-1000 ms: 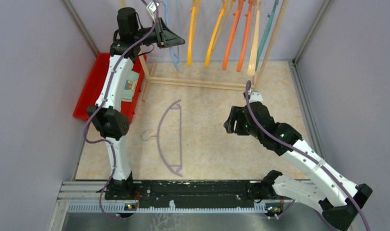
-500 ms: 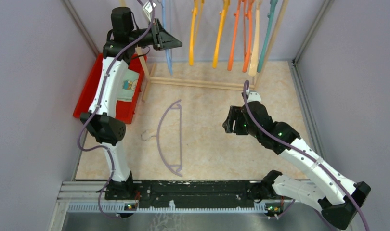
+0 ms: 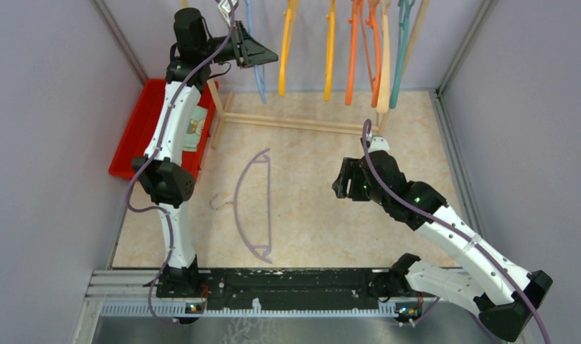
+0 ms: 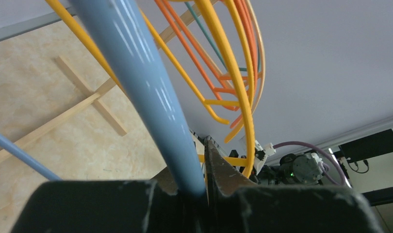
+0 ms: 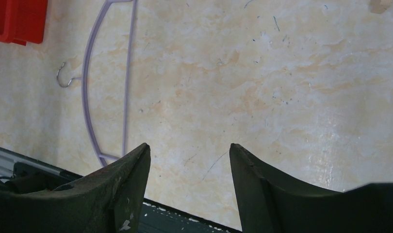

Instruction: Organize the hangers

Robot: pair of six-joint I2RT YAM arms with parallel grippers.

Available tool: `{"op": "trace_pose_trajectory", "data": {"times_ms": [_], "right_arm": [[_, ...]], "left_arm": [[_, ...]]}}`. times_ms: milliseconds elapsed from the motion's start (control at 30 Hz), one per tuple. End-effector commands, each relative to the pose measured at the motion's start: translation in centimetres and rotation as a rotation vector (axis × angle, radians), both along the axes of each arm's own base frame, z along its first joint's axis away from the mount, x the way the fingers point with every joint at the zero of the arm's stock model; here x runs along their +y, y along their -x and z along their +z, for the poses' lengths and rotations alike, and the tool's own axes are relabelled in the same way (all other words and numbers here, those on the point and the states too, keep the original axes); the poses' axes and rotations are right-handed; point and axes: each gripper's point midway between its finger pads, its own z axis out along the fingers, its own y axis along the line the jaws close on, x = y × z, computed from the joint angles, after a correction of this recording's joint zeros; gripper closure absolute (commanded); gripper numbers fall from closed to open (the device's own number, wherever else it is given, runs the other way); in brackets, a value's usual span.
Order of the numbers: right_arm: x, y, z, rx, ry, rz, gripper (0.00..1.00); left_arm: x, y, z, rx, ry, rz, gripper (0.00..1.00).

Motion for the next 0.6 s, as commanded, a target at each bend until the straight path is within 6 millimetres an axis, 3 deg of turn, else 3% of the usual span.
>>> {"op": "trace_pose_trajectory", "data": {"times_ms": [0, 367, 567], "right_arm": [[-0.2, -0.7, 1.4, -0.048, -0.023, -0.02, 0.39], [0.0, -0.8, 1.5, -0.046, -0.03, -0.022, 0.39], [-0.4, -0.7, 1.7, -0.055, -0.035, -0.034, 0.39]], "left_arm": [[-0.5, 0.6, 3.0, -0.078, 0.063, -0.042, 1.0], [-1.3, 1.3, 3.2, -0.051, 0.091, -0.101, 1.0], [-2.8, 2.9, 4.2, -0.032, 0.138, -0.189, 1.0]]}}
